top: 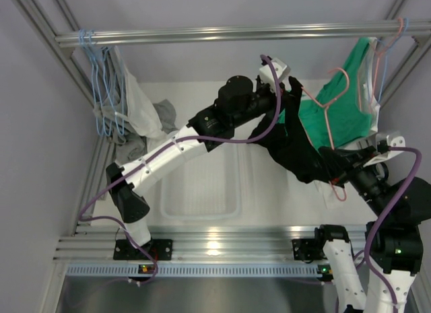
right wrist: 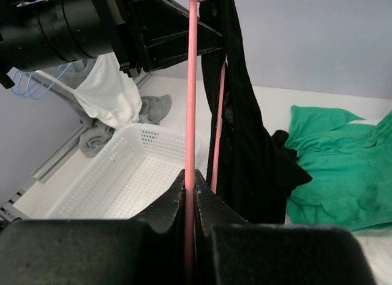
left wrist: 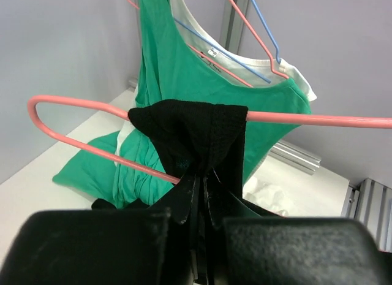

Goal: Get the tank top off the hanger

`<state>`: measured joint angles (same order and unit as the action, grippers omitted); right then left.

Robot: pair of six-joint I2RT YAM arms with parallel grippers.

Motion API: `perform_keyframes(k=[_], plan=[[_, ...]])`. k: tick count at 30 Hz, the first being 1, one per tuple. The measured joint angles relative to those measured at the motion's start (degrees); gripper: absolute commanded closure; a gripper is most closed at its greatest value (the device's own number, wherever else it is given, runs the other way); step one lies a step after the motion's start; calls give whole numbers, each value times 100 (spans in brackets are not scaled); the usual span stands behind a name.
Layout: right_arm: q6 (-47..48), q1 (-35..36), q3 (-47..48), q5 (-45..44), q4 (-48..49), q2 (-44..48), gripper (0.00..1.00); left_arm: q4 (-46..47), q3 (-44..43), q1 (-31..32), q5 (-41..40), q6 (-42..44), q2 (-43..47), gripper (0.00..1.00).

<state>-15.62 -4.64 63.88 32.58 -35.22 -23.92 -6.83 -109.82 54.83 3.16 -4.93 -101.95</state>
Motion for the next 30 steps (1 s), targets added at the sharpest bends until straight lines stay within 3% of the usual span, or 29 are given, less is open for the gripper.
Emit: perform_keyframes(k=[5,16,22,30], plan=[[9,4,0,52,0,0,100,-7,-79,9,-382,-20,-2,100],[608,509,-11,17,-160,118,100,-44,-400,22,-2546,-258,2,100],[909,789,-79,105,-149,527,100,-245,-647,22,-2953,-507,2,100],[1128,1012,-4,181,-254,350,100,-529,-1250,-127,-3279,-529,-83,100]])
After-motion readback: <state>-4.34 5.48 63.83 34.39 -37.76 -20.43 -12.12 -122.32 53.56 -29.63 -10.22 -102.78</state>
